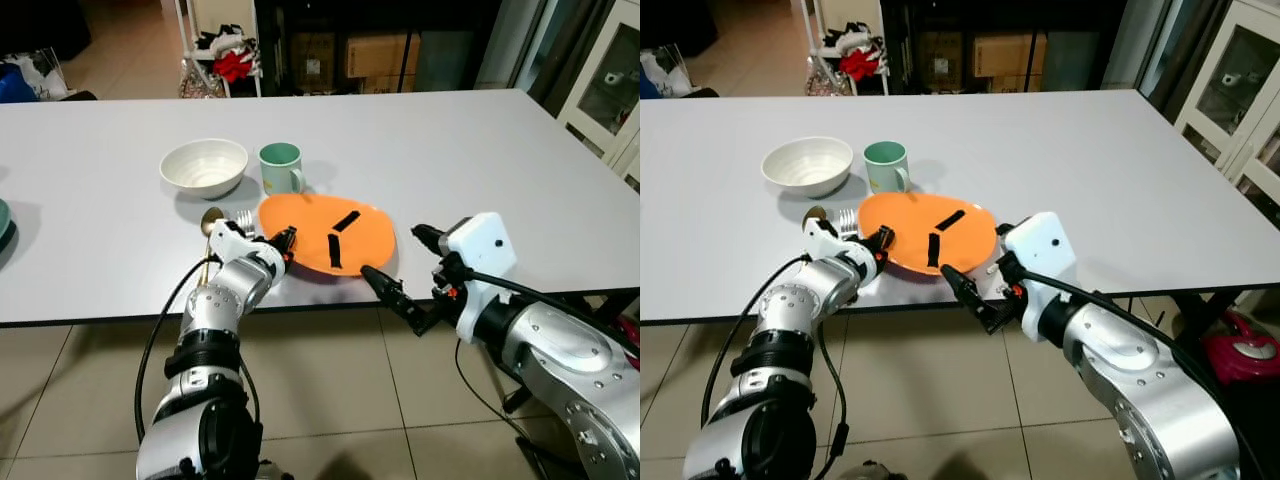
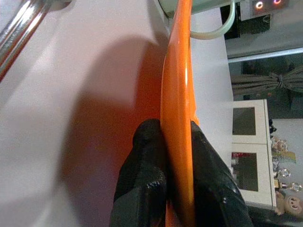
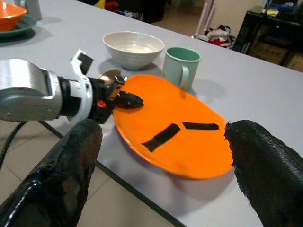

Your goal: Setting the table

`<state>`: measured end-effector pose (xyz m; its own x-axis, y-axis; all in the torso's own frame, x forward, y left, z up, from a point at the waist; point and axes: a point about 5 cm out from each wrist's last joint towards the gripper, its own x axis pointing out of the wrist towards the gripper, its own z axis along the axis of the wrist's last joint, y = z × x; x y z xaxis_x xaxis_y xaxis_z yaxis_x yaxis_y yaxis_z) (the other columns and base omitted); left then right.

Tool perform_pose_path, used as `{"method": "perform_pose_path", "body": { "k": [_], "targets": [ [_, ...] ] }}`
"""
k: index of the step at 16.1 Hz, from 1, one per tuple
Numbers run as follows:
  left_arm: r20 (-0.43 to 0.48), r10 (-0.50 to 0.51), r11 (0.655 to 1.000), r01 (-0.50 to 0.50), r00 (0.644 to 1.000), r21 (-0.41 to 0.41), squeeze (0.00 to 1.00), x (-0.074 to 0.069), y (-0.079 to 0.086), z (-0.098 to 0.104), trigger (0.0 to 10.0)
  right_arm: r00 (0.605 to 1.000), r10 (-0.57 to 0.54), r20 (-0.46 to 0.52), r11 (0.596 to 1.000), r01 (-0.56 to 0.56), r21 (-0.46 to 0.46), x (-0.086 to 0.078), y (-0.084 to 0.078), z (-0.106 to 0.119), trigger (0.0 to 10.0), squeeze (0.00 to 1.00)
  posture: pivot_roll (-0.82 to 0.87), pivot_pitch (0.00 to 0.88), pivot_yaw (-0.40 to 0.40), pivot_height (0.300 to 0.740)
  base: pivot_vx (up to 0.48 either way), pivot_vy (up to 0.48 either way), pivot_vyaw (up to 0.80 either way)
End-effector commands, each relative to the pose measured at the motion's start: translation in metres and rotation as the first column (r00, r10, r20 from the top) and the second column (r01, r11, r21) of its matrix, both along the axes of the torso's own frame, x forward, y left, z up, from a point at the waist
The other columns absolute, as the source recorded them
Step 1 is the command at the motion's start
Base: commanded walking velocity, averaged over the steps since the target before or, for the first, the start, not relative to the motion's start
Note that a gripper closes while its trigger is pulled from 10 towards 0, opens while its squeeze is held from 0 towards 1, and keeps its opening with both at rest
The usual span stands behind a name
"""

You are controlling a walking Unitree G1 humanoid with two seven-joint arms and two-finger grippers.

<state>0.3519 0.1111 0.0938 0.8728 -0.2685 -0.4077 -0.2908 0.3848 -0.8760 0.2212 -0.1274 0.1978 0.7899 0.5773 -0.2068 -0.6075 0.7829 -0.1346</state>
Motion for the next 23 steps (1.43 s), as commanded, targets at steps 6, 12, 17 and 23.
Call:
{"method": "perform_pose_path", "body": {
  "k": [6, 12, 17, 23],
  "targets": [
    [-0.027, 0.035, 0.999, -0.035, 0.999, 0.005, 0.85, 0.010, -0.004, -0.005, 10.0, 1.000, 0.017, 0.010, 1.000, -0.017, -0.005, -0.001, 0.002, 0.003, 10.0, 0.00, 0.02, 0.000, 0.044, 0.740, 0.000, 0.000, 0.00],
    [0.003, 0.075, 0.997, -0.075, 0.997, 0.025, 1.00, 0.016, -0.001, -0.002, 10.0, 1.000, 0.003, 0.009, 1.000, -0.003, -0.007, -0.002, 0.001, 0.002, 10.0, 0.00, 0.02, 0.000, 0.047, 0.740, 0.000, 0.000, 0.00],
    [0.057, 0.099, 0.989, -0.104, 0.993, 0.106, 1.00, 0.023, 0.014, 0.006, 10.0, 1.000, -0.014, 0.011, 1.000, 0.014, -0.002, -0.003, 0.001, 0.001, 10.0, 0.00, 0.02, 0.000, 0.051, 0.740, 0.000, 0.000, 0.00],
    [0.168, 0.072, 0.967, -0.110, 0.983, 0.231, 1.00, 0.028, 0.034, 0.017, 10.0, 0.999, -0.049, 0.005, 0.999, 0.049, 0.010, -0.002, -0.001, -0.003, 10.0, 0.00, 0.02, 0.000, 0.058, 0.740, 0.000, 0.000, 0.00]
  ]
}}
